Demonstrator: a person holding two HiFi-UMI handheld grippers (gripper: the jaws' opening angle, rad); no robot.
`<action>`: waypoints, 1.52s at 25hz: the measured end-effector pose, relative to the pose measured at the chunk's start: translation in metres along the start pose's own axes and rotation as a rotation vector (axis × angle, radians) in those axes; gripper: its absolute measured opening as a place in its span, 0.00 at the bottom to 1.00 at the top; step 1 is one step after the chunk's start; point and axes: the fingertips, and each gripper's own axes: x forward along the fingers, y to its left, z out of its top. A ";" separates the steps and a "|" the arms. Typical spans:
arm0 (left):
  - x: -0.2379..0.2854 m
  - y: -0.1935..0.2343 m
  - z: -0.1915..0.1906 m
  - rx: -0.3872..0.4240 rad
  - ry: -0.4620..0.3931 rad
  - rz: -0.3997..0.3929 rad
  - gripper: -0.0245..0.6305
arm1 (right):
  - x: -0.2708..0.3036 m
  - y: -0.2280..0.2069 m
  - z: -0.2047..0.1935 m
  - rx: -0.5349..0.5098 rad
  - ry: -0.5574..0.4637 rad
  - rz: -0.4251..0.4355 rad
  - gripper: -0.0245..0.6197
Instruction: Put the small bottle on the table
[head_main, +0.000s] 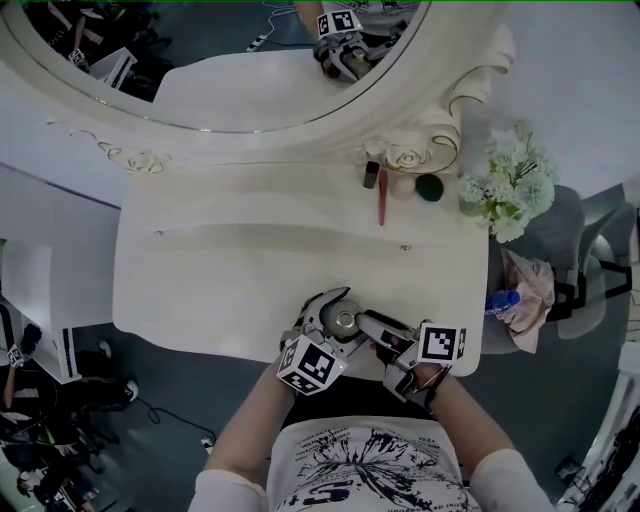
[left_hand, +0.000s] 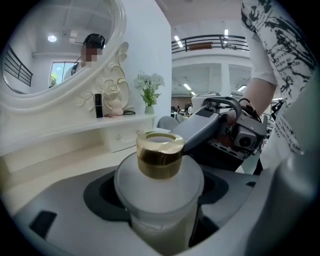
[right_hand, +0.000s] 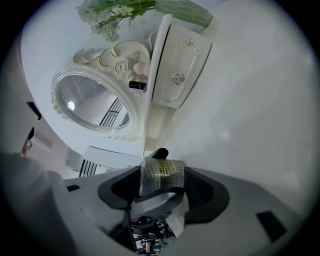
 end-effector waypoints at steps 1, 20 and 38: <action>-0.001 0.000 0.001 -0.002 -0.010 0.008 0.58 | 0.000 0.000 0.000 -0.006 -0.001 -0.002 0.47; -0.104 0.008 0.037 -0.033 -0.160 0.244 0.53 | -0.034 0.059 0.014 -0.350 -0.086 -0.111 0.10; -0.187 0.089 0.115 -0.101 -0.246 0.439 0.07 | -0.079 0.154 0.064 -1.050 -0.526 -0.504 0.07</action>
